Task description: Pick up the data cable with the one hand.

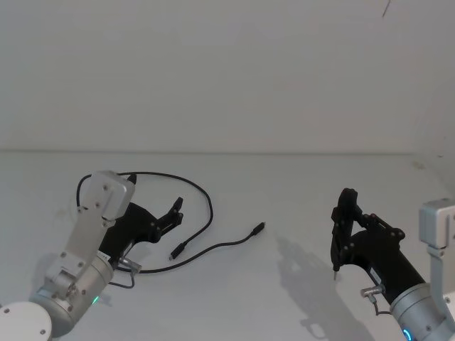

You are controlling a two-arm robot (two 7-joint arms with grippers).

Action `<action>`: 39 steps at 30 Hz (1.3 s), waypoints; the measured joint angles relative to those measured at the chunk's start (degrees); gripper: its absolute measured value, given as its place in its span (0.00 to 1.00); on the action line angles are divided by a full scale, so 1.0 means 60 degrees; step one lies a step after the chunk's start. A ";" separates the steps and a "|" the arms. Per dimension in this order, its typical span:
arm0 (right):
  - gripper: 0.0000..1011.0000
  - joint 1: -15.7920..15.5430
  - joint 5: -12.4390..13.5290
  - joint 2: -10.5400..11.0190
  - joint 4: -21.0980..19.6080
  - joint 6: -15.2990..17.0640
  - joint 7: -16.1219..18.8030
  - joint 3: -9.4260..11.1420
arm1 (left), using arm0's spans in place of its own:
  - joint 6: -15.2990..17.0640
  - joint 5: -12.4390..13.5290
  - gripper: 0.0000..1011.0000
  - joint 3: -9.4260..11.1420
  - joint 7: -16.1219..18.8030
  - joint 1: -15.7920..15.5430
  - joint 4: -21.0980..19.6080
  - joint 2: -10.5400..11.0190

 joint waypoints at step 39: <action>0.28 0.0000 0.0000 -0.0001 0.0001 0.0000 0.0000 0.0000 | -0.0110 -0.0649 0.99 0.0339 -0.2106 -0.0537 0.0573 0.0184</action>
